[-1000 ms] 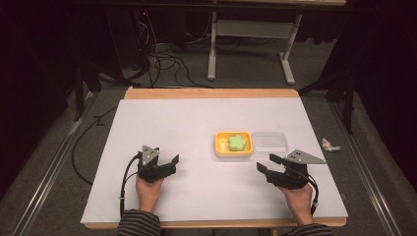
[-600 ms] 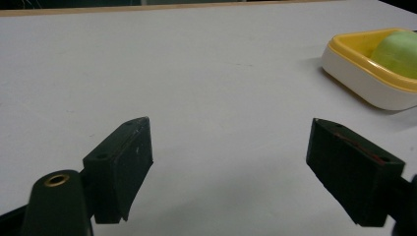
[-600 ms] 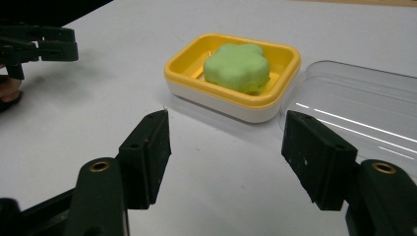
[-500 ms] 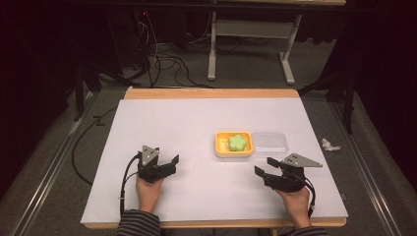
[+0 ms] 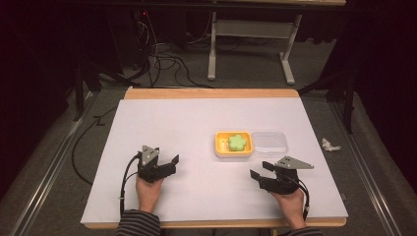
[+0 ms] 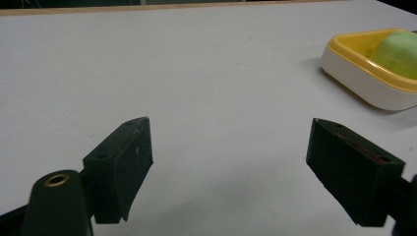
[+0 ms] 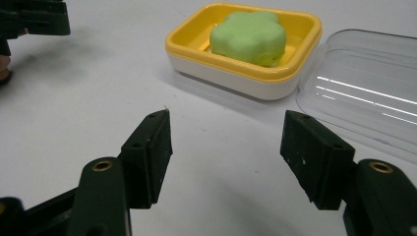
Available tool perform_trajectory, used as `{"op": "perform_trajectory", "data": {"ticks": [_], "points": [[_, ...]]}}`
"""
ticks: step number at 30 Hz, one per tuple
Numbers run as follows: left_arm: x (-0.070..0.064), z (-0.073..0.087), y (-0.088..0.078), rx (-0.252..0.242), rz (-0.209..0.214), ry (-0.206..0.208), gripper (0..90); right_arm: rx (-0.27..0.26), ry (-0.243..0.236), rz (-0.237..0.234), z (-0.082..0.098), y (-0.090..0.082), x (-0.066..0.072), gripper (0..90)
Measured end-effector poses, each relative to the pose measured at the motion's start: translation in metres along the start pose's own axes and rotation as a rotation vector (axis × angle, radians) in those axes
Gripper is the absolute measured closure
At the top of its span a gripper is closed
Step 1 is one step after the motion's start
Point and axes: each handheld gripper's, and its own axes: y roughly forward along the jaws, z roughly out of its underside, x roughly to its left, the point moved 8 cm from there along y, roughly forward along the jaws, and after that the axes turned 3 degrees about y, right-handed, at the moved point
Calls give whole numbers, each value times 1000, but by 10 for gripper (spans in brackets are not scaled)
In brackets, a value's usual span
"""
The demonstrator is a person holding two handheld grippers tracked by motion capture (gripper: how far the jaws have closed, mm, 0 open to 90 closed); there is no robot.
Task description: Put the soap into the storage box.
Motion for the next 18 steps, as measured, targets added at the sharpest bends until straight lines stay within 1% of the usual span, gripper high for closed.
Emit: {"op": "perform_trajectory", "data": {"ticks": [6,8,13,18], "points": [[0,0,0,0,0,3,182,9,1,6,2,5,0,372],[0,0,0,1,1,2,182,12,-7,7,3,6,0,372],[0,0,0,1,1,1,182,22,4,13,4,10,0,373],[0,0,0,1,1,1,182,26,-1,21,5,12,-2,373]]}}
